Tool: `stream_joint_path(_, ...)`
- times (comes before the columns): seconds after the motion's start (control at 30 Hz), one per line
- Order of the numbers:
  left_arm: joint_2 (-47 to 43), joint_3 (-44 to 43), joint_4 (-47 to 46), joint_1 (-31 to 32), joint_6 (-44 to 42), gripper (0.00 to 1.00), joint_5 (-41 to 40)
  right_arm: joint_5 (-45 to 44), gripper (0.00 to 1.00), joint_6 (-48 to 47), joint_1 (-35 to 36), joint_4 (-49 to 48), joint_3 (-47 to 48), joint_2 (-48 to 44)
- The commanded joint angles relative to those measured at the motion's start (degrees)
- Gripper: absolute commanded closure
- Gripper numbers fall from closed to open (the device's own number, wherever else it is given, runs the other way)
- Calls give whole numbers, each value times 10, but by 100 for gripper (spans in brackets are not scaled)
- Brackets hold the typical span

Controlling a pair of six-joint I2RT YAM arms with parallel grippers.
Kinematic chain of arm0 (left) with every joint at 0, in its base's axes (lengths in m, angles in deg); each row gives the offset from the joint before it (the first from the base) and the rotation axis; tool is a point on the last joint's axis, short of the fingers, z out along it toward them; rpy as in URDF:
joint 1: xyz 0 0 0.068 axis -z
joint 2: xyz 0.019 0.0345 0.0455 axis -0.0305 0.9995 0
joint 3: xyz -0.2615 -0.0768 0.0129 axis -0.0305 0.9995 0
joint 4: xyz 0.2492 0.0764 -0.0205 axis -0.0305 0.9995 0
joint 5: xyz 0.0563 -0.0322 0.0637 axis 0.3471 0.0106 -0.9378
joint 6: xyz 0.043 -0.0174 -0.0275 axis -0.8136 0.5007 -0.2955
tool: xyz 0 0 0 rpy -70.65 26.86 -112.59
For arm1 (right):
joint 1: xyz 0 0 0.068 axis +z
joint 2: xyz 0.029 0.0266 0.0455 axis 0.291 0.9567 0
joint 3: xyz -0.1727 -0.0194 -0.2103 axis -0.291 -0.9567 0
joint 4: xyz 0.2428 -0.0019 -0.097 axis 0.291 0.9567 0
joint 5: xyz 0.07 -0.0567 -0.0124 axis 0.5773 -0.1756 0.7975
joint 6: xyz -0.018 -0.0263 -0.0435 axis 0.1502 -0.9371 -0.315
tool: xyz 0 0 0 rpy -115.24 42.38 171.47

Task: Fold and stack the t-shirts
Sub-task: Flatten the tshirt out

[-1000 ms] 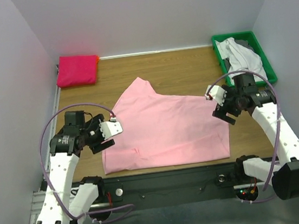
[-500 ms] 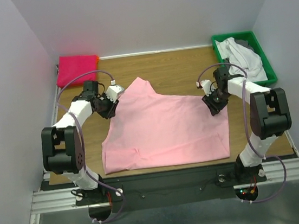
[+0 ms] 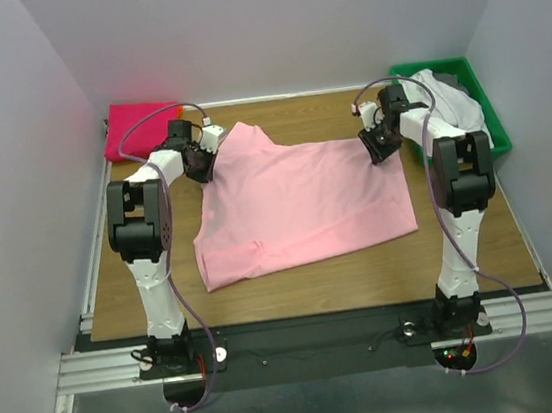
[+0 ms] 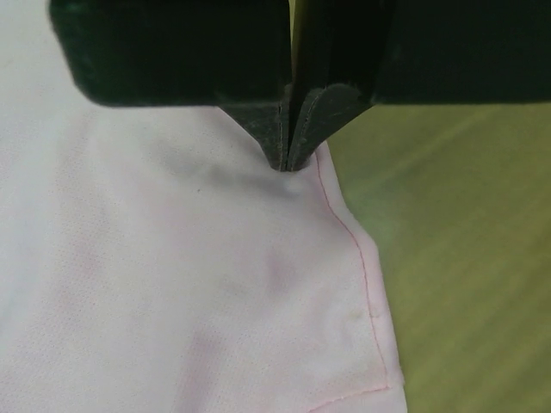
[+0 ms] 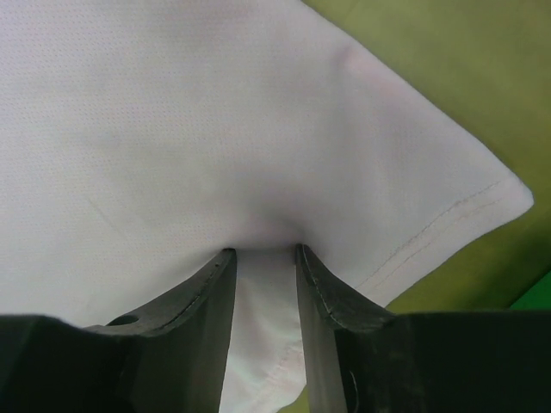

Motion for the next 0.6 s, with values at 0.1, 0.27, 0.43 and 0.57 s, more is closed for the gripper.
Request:
stream_joint_path(0.1, 61, -156, 81, -20, 7, 85, -16, -17, 54, 31, -4, -29, 157, 105)
stream_joint_path(0.27, -38, -117, 114, -20, -18, 57, 29, 25, 47, 7, -4, 0, 137, 13)
stream_joint_path(0.43, -155, -13, 149, -13, -43, 55, 49, 67, 46, -20, -4, 32, 28, -103)
stream_joint_path(0.57, -215, 57, 163, -8, -55, 55, 57, 85, 48, -24, -4, 58, -57, -129)
